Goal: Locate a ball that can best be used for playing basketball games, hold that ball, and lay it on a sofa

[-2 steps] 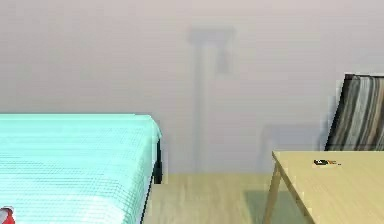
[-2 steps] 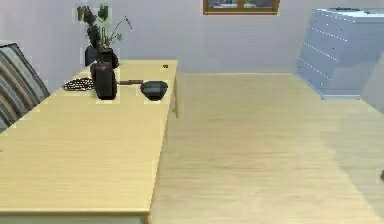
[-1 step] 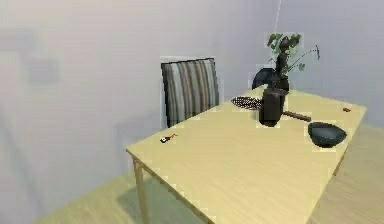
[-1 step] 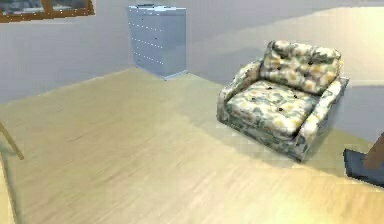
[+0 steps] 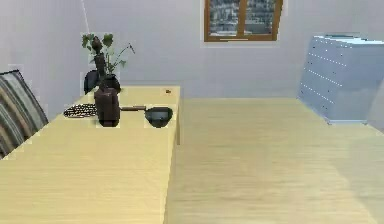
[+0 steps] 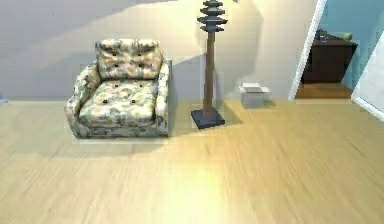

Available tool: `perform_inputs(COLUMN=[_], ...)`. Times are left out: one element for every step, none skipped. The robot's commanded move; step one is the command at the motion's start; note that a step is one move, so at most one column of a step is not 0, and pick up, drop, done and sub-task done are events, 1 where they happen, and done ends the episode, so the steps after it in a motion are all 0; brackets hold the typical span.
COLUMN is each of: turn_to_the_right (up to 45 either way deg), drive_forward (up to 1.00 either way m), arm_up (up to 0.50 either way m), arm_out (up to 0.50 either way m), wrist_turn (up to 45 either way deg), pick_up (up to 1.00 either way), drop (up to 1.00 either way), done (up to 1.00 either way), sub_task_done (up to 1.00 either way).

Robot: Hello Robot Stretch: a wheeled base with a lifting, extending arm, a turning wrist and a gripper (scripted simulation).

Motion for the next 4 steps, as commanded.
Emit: perform_inputs(turn_to_the_right=[45.0, 12.0, 0.0, 45.0], drive_forward=[0.0, 0.0, 0.4, 0.0], arm_up=[0.0, 0.0, 0.0, 0.0], arm_out=[0.0, 0.0, 0.0, 0.0], wrist_turn=[0.0, 0.0, 0.0, 0.0], pick_up=[0.0, 0.0, 0.0, 0.0], drop=[0.0, 0.0, 0.0, 0.0], done=[0.0, 0.0, 0.0, 0.0], sub_task_done=[0.0, 0.0, 0.0, 0.0])
